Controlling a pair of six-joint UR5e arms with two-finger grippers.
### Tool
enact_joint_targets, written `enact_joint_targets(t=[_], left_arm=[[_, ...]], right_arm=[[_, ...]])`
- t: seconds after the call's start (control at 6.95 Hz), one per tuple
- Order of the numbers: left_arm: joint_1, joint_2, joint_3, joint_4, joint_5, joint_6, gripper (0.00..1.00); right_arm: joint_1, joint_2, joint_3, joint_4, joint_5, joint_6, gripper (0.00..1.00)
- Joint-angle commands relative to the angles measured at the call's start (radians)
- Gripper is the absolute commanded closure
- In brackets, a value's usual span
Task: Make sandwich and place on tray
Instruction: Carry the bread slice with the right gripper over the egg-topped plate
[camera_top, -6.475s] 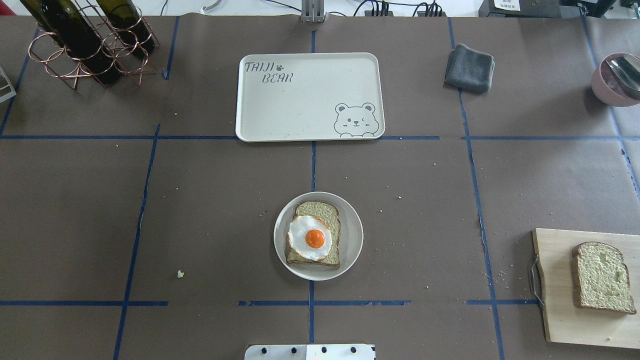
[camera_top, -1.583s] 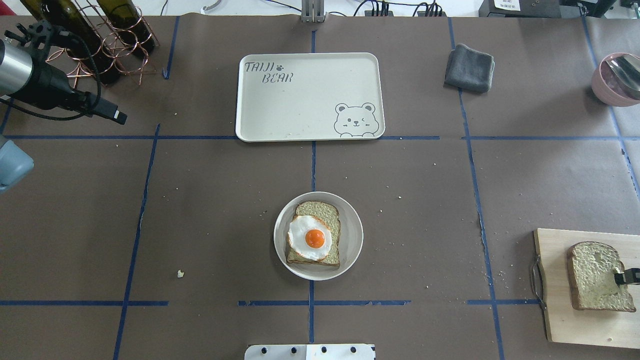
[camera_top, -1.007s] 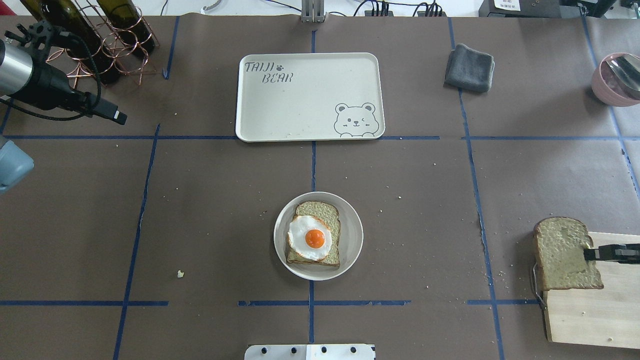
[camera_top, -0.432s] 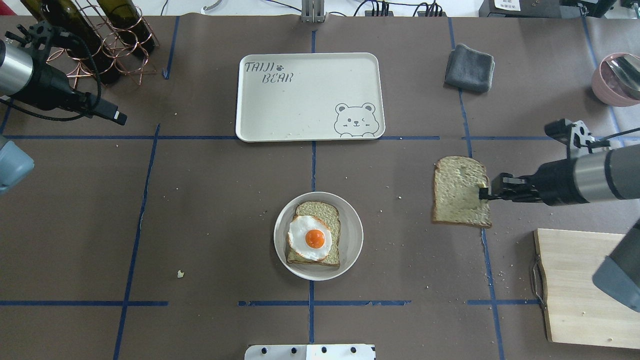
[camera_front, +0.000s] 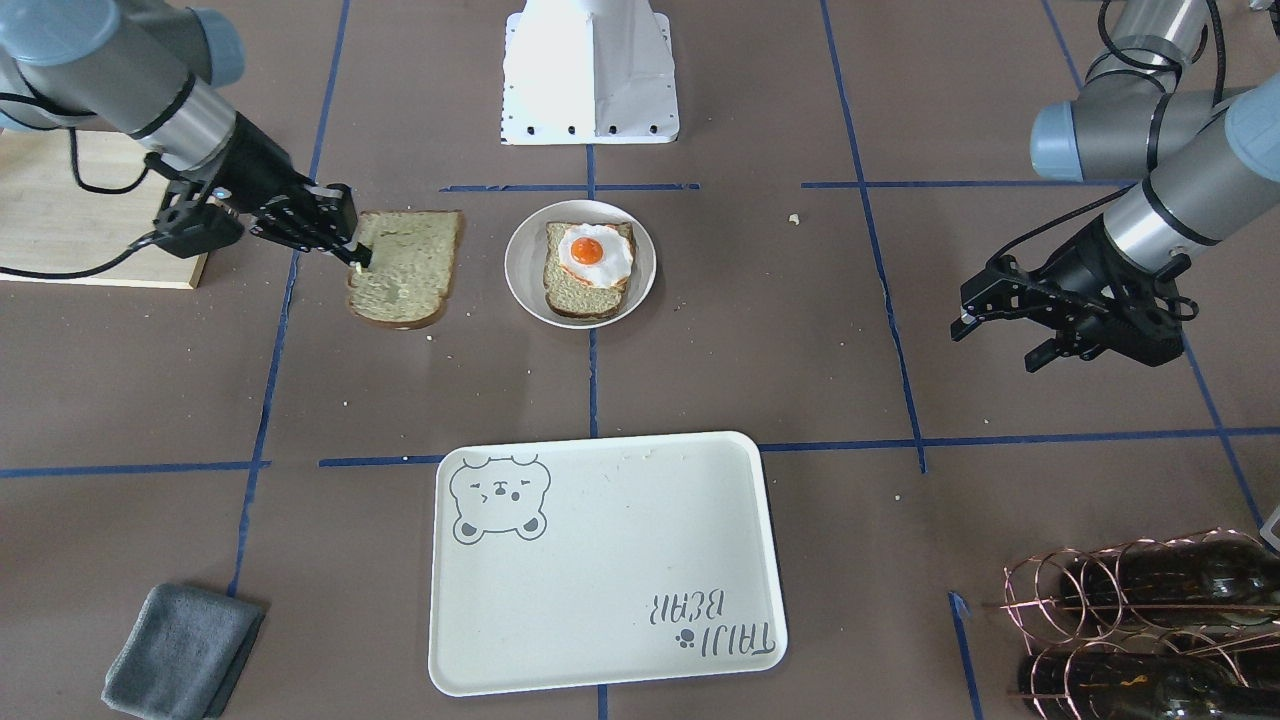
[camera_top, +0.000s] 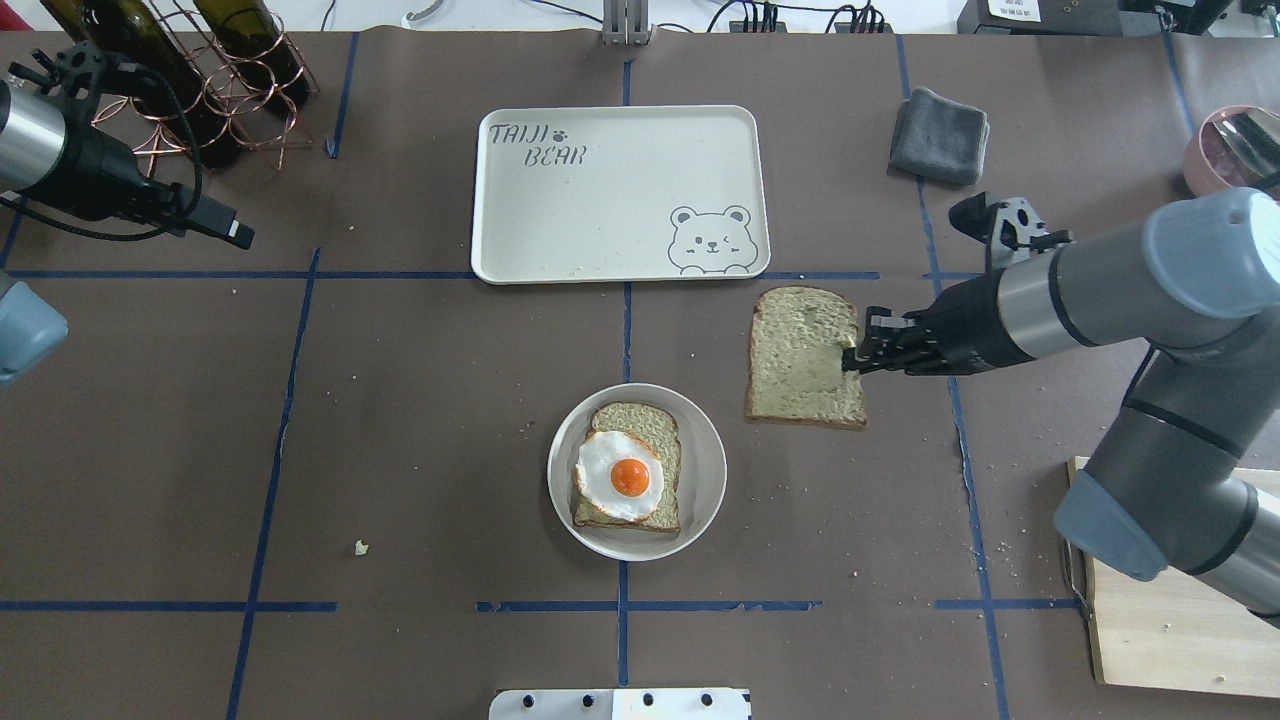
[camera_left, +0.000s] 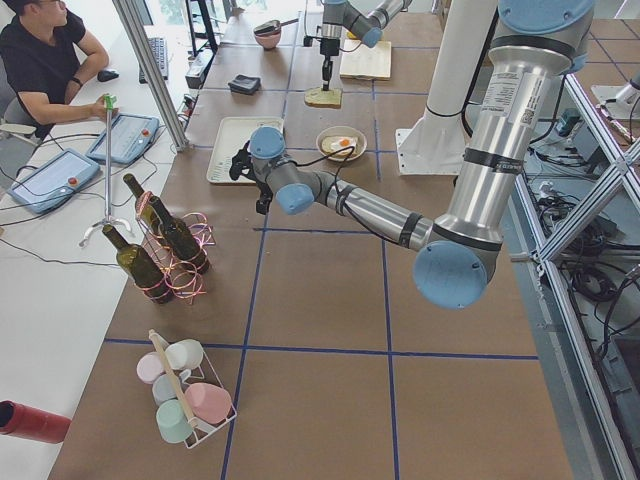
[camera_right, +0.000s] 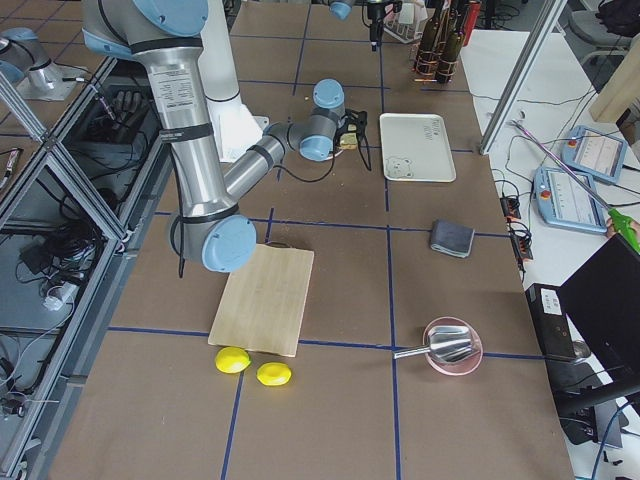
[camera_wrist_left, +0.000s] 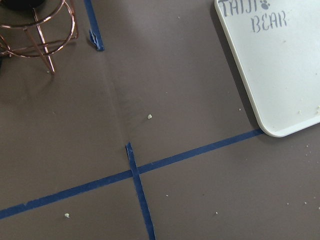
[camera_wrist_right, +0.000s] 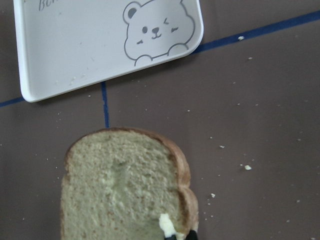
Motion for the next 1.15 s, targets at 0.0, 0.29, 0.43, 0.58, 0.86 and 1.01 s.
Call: enact_joint_targets(t=[0.0,0.29,0.43,0.58,0.86,1.01], left_arm=[[0.031,0.001,0.007,-0.056,0.003,-0.078,0.00],[0.050,0.000,0.001,-0.058,0.003,-0.104,0.00],[0.050,-0.001,0.002,-0.058,0.003,-0.106,0.00],[0.053,-0.001,0.004,-0.058,0.003,-0.106,0.00],[0.060,-0.004,0.001,-0.058,0.016,-0.120,0.00],[0.092,-0.016,0.002,-0.058,0.041,-0.135,0.00]], right_arm=[[-0.167,0.115,-0.019,-0.147,-0.146,0.003,1.00],[-0.206,0.187,-0.118,-0.151,-0.201,0.003,1.00],[-0.213,0.186,-0.128,-0.151,-0.206,0.003,1.00],[-0.217,0.187,-0.154,-0.146,-0.206,0.003,1.00],[-0.217,0.187,-0.158,-0.143,-0.204,0.002,1.00],[-0.217,0.187,-0.157,-0.143,-0.206,0.002,0.12]])
